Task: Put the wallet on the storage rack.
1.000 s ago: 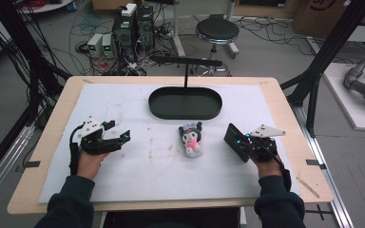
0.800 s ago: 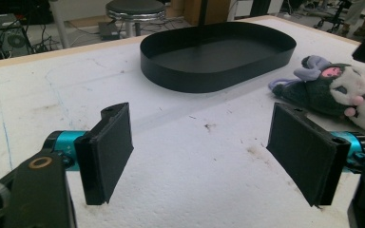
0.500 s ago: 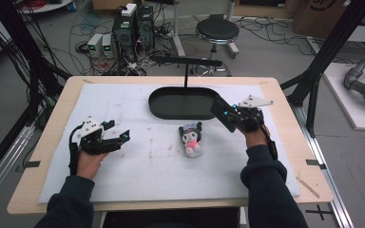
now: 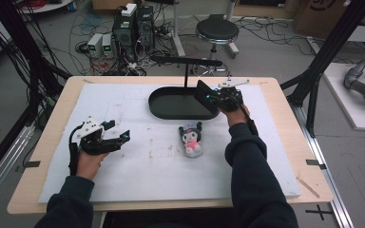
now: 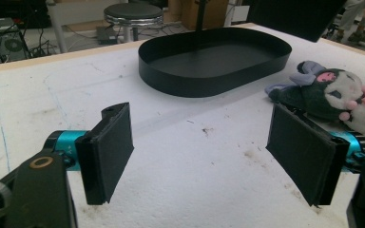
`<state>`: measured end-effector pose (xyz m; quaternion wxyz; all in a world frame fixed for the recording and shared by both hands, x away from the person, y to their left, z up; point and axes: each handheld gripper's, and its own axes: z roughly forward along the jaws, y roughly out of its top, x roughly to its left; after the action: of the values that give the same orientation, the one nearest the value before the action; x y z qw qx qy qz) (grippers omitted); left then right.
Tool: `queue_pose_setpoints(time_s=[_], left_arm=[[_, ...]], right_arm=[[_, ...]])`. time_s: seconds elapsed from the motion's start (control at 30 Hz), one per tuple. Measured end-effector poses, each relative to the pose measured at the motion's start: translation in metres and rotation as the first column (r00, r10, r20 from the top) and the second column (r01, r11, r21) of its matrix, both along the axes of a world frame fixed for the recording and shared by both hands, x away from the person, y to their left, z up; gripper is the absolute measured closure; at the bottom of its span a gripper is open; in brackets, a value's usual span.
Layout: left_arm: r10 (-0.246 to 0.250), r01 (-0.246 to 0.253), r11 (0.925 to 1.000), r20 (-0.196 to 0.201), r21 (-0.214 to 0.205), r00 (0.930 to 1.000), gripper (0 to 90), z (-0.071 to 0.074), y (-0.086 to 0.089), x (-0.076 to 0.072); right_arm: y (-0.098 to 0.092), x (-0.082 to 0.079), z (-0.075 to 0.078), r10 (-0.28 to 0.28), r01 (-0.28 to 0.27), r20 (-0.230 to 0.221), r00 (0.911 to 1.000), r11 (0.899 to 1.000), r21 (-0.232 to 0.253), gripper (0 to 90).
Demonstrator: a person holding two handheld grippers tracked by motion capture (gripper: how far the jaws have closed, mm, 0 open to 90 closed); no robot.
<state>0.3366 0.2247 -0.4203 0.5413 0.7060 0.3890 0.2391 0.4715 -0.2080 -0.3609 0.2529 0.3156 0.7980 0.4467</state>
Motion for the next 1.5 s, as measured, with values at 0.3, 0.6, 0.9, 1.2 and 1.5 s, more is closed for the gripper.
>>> queue_pose_setpoints(time_s=[0.3, 0.6, 0.9, 1.2, 1.5], left_arm=[[-0.005, 0.005, 1.0, 0.0, 0.006, 1.0, 23.2, 0.0, 0.0, 0.0], [-0.008, 0.009, 1.0, -0.001, 0.005, 1.0, 23.2, 0.0, 0.0, 0.0], [-0.009, 0.009, 0.9999, -0.004, 0.007, 0.9999, 23.2, 0.0, -0.001, 0.0], [-0.006, 0.006, 1.0, -0.002, 0.008, 1.0, 23.2, -0.001, 0.0, -0.001], [0.0, 0.0, 1.0, 0.003, 0.006, 1.0, 24.4, -0.002, 0.002, -0.003]], right_arm=[[0.034, 0.023, -0.014, 0.017, -0.018, -0.018, 0.9997, 0.999, -0.035, 79.6], [0.05, 0.036, -0.029, 0.002, -0.003, -0.052, 0.9987, 1.0, -0.018, 79.6], [0.062, 0.046, -0.043, 0.004, -0.001, -0.103, 0.9946, 0.999, 0.033, 79.4], [0.049, 0.052, -0.045, -0.125, 0.154, -0.2, 0.9719, 0.978, 0.138, 57.9], [0.033, 0.047, -0.039, -0.264, 0.262, -0.12, 0.9569, 0.964, -0.035, 47.0]])
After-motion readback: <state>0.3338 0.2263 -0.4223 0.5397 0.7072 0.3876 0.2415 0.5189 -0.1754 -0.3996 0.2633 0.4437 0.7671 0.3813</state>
